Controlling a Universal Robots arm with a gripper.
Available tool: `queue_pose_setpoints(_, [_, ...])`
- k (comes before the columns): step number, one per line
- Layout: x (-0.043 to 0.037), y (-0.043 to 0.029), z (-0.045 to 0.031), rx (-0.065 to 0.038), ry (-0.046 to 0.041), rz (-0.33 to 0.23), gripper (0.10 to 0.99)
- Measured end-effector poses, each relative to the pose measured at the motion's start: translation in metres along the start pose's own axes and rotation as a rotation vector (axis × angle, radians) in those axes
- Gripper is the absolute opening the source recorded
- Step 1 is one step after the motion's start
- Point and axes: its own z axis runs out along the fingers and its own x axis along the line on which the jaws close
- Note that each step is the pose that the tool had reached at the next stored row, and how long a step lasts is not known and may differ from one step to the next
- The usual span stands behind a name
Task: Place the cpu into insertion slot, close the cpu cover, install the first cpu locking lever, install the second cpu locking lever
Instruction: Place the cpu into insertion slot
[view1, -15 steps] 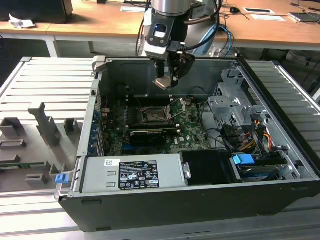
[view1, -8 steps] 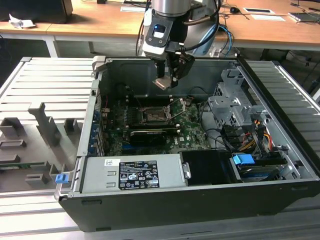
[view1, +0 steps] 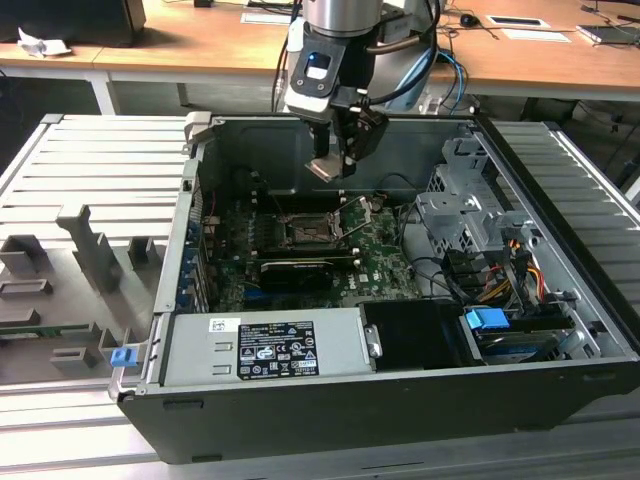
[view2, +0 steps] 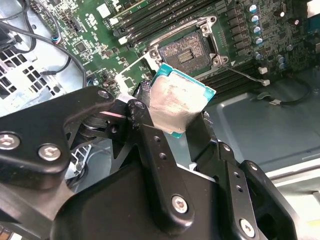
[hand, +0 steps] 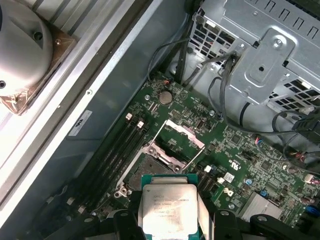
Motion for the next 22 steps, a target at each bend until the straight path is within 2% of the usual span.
queue_pose_setpoints(17, [-0.0001, -0.0003, 0.0040, 0.000, -0.0014, 0.016, 0.529])
queue_pose_setpoints(20, [-0.0001, -0.0005, 0.0056, -0.001, -0.0054, 0.059, 0.529])
queue_pose_setpoints(22, [-0.0001, -0.0007, 0.0084, -0.002, -0.0105, 0.116, 0.529])
